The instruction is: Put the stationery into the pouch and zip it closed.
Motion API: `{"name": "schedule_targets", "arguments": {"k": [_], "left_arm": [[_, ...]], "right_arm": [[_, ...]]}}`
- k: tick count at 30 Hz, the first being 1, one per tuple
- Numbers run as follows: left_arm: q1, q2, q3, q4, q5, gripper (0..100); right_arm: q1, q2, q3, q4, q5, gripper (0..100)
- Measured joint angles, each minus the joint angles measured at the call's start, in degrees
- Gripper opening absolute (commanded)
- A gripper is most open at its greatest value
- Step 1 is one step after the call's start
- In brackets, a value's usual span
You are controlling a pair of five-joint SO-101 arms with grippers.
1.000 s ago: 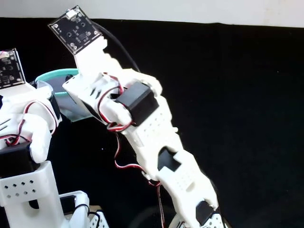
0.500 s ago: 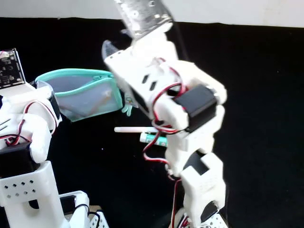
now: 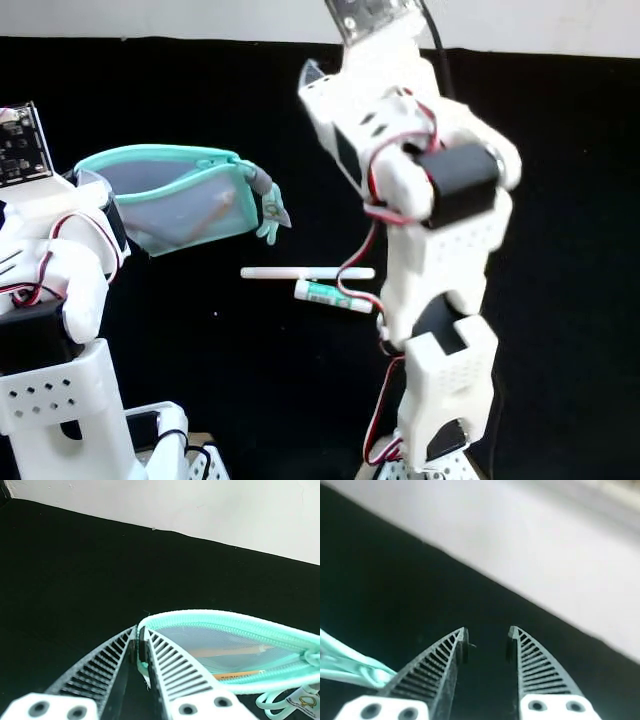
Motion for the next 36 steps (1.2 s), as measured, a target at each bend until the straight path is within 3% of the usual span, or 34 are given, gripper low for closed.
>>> {"name": "schedule_targets", "arguments": {"k": [36], "left_arm": [[0.0, 0.0, 0.0, 0.0, 0.0, 1]], "right_arm": [[5.8, 0.1, 54.5, 0.0, 26.5, 13.5]]}}
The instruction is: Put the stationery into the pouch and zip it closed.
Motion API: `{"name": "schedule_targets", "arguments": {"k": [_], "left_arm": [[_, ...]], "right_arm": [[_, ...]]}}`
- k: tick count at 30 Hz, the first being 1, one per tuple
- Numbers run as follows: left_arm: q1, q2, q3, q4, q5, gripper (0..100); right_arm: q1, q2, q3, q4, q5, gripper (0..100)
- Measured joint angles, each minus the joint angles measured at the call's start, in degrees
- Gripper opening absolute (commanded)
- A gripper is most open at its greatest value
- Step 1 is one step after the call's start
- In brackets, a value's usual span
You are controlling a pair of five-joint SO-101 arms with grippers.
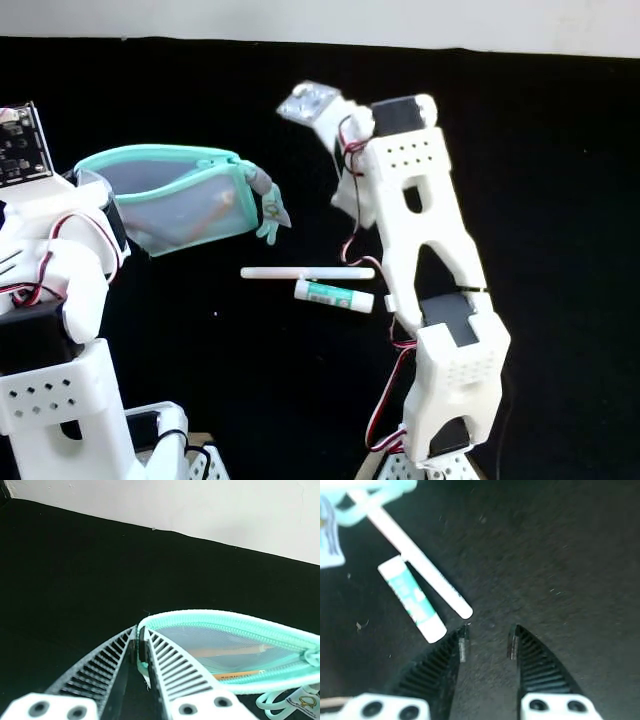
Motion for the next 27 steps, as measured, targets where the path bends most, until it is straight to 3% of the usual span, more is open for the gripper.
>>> {"name": "schedule_targets", "arguments": {"k": [11, 27], "left_arm": [[0.0, 0.0, 0.0, 0.0, 0.0, 1], [0.0, 7.5, -3.7, -0.1, 0.0, 1]], "right_arm": [[0.0, 0.0, 13.0, -0.2, 6.7, 13.6], [0.0, 0.0, 25.6, -13.1, 6.9, 13.9]]}}
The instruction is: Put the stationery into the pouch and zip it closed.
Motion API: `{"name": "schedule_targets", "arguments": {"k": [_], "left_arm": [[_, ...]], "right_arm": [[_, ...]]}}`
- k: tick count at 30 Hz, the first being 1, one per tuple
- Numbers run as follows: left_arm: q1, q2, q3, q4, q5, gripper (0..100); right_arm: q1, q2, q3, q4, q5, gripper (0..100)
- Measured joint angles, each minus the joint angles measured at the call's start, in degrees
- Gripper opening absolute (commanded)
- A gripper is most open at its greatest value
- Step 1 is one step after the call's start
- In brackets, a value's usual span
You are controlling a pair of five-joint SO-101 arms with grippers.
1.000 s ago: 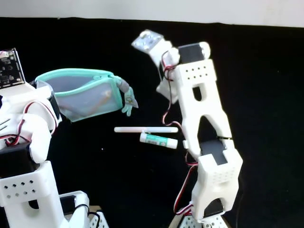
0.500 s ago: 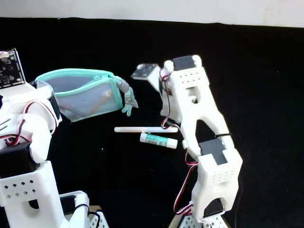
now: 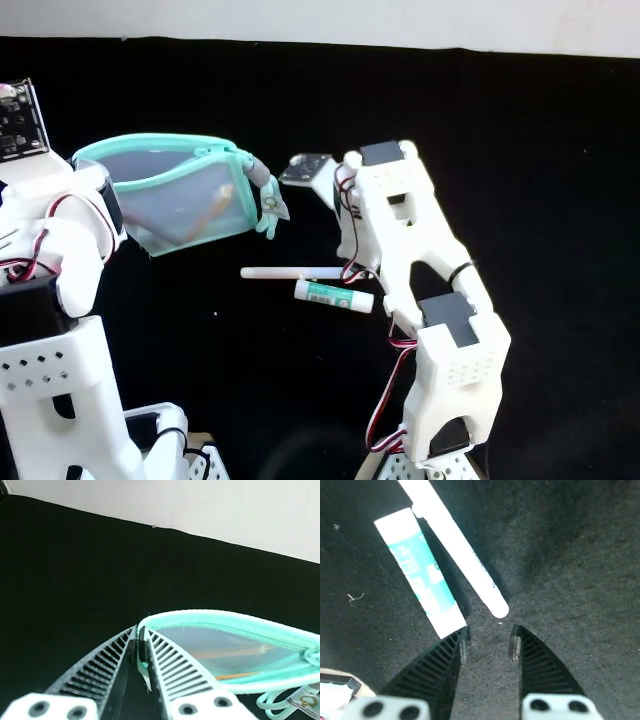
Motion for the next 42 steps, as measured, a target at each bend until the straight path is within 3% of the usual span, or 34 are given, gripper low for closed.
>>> {"name": "schedule_targets", "arguments": {"k": [18, 23, 31, 42], "left_arm": [[-0.1, 2.5, -0.3, -0.1, 0.0, 1], [-0.1, 2.5, -0.3, -0.1, 0.0, 1], [-0.1, 2.5, -0.3, -0.1, 0.0, 1], [-0.1, 2.5, -0.3, -0.1, 0.0, 1]], "right_arm": [[2.5, -1.8, 9.4, -0.8, 4.1, 14.1], [2.0, -10.3, 19.7, -9.8, 5.5, 21.4], [-3.4, -21.3, 36.1, -22.3, 6.6, 22.0], [-5.7, -22.4, 39.4, -27.8, 11.6, 22.0]]}}
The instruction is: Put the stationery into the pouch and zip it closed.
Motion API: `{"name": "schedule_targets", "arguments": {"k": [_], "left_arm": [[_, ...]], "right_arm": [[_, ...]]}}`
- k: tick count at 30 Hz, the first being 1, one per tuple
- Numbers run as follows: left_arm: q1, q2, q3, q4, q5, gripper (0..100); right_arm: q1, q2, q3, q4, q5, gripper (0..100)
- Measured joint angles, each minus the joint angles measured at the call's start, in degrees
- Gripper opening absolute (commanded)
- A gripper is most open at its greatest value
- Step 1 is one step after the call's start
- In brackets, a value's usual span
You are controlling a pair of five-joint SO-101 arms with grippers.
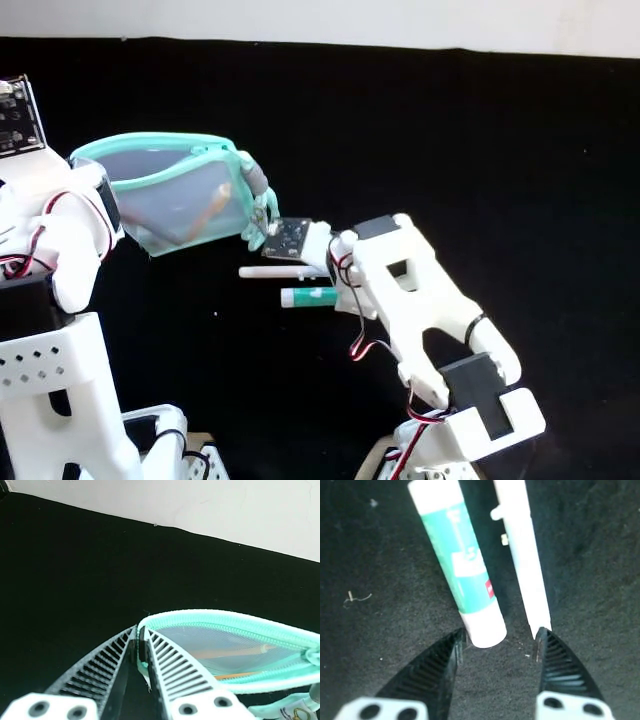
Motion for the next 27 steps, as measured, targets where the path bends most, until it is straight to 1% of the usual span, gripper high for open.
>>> {"name": "schedule_targets", "arguments": {"k": [4, 14, 24, 27], "left_arm": [[0.0, 0.0, 0.0, 0.0, 0.0, 1], [0.0, 0.0, 0.0, 0.0, 0.0, 1], [0.0, 0.0, 0.0, 0.0, 0.0, 1], [0.0, 0.0, 0.0, 0.0, 0.0, 1]], "right_arm": [[-1.8, 0.0, 0.1, 0.0, 1.3, 21.9], [-7.2, 0.0, 0.3, -0.2, 1.6, 21.7], [-7.5, 0.0, 2.5, -0.5, 1.7, 21.7], [-7.5, 0.0, 4.8, -3.6, 3.1, 21.6]]}}
